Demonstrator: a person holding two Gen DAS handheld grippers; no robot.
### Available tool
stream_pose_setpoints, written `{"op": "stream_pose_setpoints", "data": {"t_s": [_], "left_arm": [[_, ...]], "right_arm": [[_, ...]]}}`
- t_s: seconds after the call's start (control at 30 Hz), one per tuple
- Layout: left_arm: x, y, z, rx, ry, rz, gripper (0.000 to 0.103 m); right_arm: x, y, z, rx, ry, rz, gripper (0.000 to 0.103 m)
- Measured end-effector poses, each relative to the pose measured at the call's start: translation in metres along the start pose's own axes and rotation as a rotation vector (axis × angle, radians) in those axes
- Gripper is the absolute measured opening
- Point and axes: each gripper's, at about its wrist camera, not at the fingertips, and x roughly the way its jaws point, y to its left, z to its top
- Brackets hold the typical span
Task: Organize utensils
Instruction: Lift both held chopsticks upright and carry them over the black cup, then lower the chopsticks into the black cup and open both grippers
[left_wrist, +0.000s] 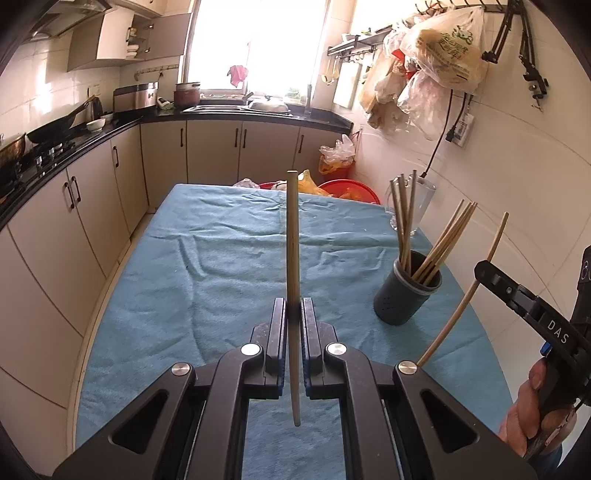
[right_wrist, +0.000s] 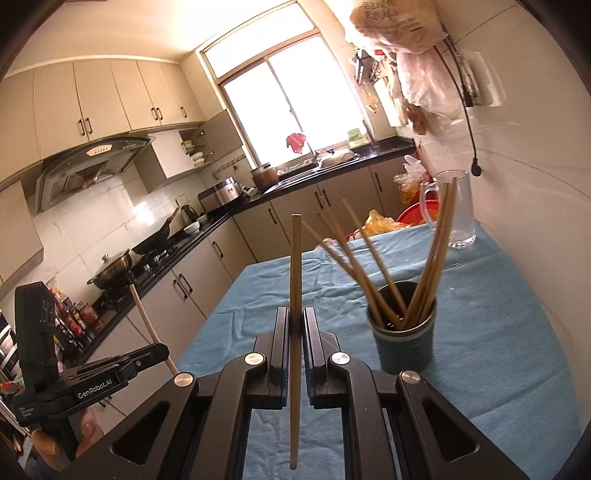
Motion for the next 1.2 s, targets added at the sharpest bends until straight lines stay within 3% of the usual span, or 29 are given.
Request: {"op": "stream_pose_setpoints", "data": {"t_s": [0.47,0.83,1.2], "left_arm": [[0.006,-0.055,0.025,0.086,-0.021,-0.048,0.006],[0.003,-0.102,0.064,0.123,-0.074,-0.128,0.006],[0.010,-0.137,0.118,0.117,-0.156,-0.183,0.006]], "right_arm": [[-0.036,-0.045,0.020,0.050,-0.090,-0.061,0.007],[-0.059,-0.066,0.048,0.067,-0.167,-0.107,0.007],[-0.056,-0.068,0.094,0.058,-0.267,-0.140,0.007]]}}
